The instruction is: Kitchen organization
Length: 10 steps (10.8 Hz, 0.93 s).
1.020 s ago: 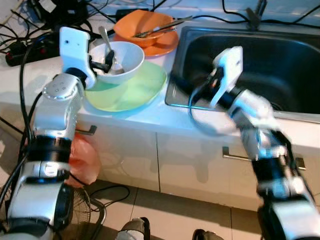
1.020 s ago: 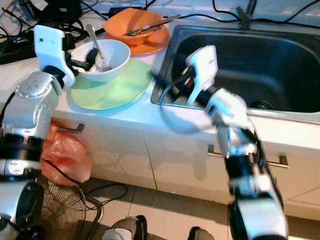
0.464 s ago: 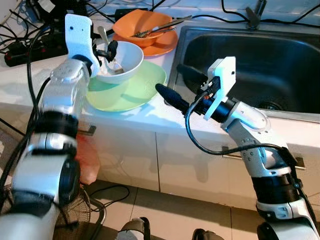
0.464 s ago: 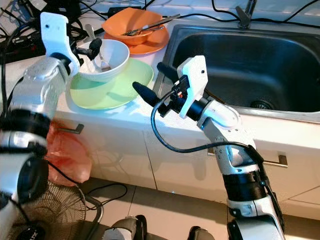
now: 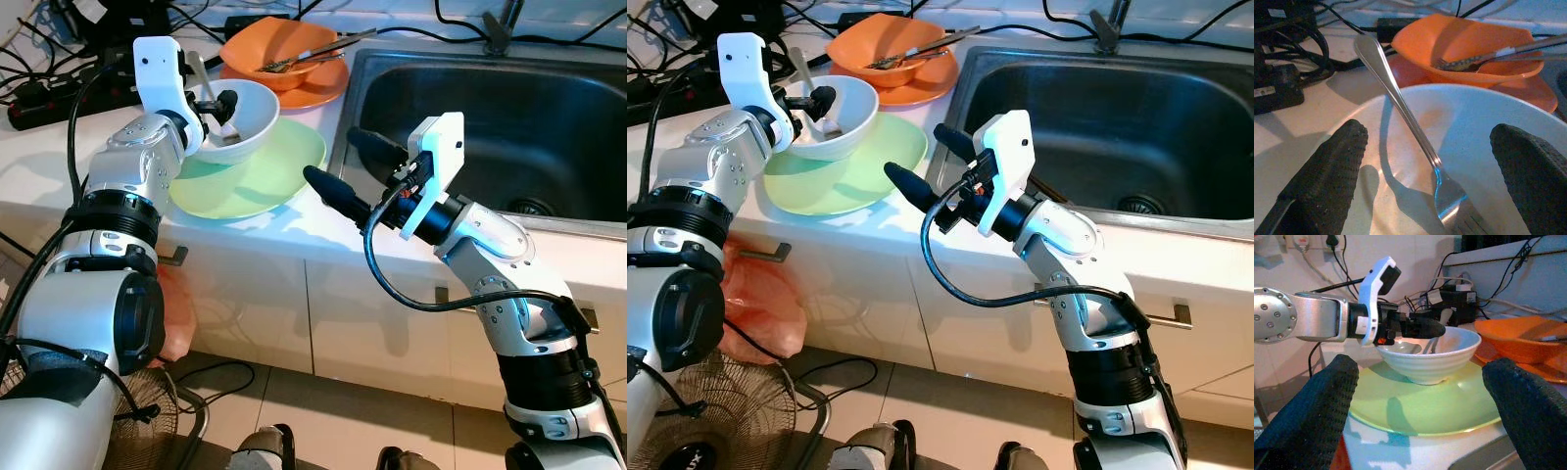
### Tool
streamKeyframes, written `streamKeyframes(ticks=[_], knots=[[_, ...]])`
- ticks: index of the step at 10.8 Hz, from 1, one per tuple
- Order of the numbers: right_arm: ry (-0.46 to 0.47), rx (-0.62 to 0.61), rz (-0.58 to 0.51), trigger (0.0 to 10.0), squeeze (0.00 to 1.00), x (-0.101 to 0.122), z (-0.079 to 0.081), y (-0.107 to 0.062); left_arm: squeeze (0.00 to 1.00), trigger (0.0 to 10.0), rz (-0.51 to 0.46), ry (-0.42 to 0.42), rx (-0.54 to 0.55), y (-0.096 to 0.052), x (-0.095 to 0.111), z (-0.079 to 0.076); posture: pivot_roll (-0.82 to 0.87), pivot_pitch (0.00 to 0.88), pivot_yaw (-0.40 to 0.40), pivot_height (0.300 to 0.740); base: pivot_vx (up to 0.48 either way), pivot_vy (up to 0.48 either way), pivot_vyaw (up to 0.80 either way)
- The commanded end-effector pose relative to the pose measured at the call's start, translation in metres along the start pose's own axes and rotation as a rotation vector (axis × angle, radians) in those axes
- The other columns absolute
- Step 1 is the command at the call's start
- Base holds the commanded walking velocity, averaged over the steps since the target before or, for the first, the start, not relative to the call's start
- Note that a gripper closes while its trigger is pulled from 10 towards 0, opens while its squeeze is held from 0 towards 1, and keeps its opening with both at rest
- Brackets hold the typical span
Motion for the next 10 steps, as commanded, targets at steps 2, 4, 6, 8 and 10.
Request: streamKeyframes(ticks=[2, 4, 6, 8, 10], knots=[[0.013, 0.007, 0.003, 10.0, 0.00, 0.0001, 0.0053, -0.0009, 0.00, 10.0, 0.063, -0.001, -0.002, 0.0025, -0.0003, -0.0040, 0.13, 0.171, 0.119, 0.740, 0.000, 0.000, 0.00], [0.013, -0.008, 0.004, 10.0, 0.00, 0.0003, 0.0043, -0.0016, 0.00, 10.0, 0.103, -0.044, 0.028, 0.0020, 0.0053, -0.0023, 0.13, 0.176, 0.130, 0.740, 0.000, 0.000, 0.00], [0.014, -0.020, 0.008, 10.0, 0.00, -0.0008, 0.0035, -0.0023, 0.00, 10.0, 0.126, -0.128, 0.064, 0.0013, 0.0063, 0.0008, 0.14, 0.177, 0.139, 0.740, 0.000, 0.000, 0.00], [0.012, -0.029, 0.011, 10.0, 0.00, -0.0013, 0.0019, -0.0034, 0.00, 10.0, 0.156, -0.194, 0.094, 0.0001, 0.0031, 0.0042, 0.14, 0.175, 0.144, 0.740, 0.000, 0.000, 0.00], [0.010, -0.038, 0.014, 10.0, 0.00, -0.0021, 0.0007, -0.0036, 0.00, 10.0, 0.159, -0.220, 0.093, -0.0001, 0.0047, 0.0038, 0.14, 0.170, 0.149, 0.740, 0.000, 0.000, 0.00]])
Point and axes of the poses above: a point about 5 cm out from each wrist's last joint towards the gripper, its own y axis pointing out of the wrist towards the gripper, its own x axis along the axis of the wrist's last joint, z = x × y, the point moved 3 cm from there along y, pointing out of the wrist towards the gripper, and after that the axes turned 11 degrees about -y, right-handed, at the moved point
